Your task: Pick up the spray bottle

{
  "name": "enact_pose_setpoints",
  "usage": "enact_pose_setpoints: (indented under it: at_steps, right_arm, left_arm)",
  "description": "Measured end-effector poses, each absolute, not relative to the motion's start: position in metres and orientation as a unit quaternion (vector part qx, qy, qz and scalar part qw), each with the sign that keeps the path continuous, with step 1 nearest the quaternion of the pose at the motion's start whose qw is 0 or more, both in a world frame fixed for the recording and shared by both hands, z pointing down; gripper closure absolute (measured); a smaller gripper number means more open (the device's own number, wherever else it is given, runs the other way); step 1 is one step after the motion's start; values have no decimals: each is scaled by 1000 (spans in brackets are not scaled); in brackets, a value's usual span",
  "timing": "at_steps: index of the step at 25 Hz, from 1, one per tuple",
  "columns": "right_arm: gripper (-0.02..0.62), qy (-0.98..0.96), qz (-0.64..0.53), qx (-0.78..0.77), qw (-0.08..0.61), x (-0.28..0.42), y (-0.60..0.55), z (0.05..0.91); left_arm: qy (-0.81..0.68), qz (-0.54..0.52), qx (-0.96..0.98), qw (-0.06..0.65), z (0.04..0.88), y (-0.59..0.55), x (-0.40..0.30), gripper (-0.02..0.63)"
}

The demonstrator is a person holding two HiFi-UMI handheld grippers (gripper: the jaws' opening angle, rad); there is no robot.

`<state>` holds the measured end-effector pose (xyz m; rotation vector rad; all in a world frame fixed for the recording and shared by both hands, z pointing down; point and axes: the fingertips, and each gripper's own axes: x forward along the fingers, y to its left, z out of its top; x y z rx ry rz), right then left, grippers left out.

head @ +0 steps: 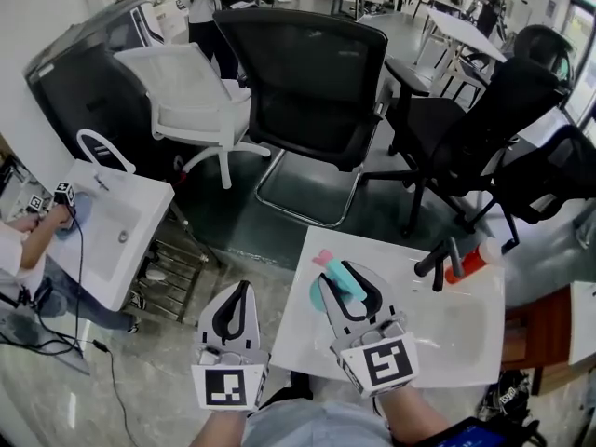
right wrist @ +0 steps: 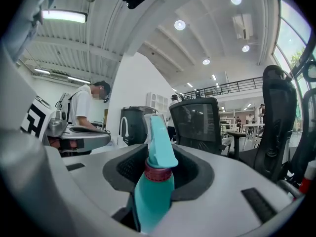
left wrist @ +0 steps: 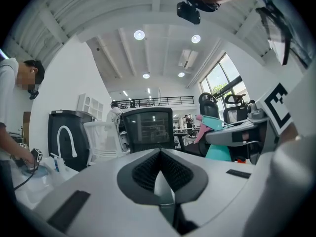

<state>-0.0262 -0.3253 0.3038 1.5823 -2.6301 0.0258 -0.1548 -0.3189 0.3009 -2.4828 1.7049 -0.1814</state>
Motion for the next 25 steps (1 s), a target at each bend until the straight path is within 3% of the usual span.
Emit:
enact_pose_setpoints:
  at_steps: [25]
  right_arm:
    - [446,-845,-5,534,27,-5,-309,292]
  left_arm:
    - [542,-59,-835,72,295,-310,-130,591]
